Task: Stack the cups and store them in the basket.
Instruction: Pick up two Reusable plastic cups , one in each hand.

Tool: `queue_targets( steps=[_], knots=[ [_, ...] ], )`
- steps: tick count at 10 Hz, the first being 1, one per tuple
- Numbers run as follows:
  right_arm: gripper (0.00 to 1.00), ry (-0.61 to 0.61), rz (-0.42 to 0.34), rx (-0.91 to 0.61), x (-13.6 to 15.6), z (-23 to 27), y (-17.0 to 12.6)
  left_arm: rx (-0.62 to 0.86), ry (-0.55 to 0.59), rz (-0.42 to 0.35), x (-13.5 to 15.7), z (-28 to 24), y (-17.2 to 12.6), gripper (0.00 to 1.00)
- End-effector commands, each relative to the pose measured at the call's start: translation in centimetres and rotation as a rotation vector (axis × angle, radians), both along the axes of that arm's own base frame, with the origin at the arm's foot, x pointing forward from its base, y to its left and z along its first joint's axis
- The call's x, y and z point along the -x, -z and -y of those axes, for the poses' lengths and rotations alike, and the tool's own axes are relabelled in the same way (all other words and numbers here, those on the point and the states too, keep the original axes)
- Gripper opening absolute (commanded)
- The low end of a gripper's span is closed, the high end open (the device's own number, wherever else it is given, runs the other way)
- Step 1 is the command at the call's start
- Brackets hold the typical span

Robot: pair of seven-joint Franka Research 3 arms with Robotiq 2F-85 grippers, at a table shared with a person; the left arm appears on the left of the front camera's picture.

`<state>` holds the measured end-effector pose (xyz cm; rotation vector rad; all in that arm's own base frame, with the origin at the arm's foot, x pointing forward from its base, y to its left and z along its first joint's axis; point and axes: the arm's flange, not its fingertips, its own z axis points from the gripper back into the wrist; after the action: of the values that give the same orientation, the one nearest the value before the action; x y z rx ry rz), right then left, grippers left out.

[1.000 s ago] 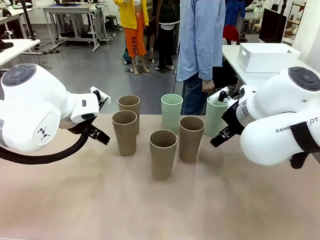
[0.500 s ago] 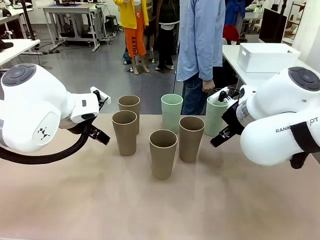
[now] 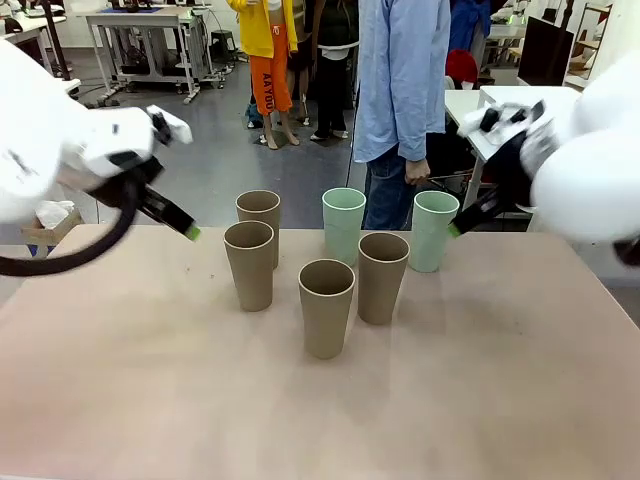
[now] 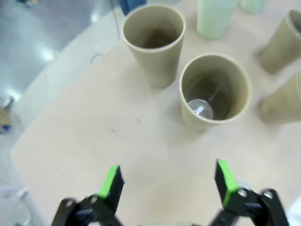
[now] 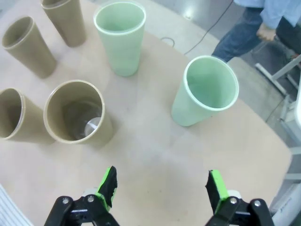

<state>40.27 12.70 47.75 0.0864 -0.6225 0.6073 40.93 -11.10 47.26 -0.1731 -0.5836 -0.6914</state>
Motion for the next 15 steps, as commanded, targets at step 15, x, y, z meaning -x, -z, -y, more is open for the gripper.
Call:
queue_targets(
  steps=[15],
  knots=[
    [1.0, -0.62, 0.242, -0.365, 7.4, 26.0, -1.4, 0.357, 0.591, 0.154, 5.6, -22.2, -2.0, 1.0]
  ],
)
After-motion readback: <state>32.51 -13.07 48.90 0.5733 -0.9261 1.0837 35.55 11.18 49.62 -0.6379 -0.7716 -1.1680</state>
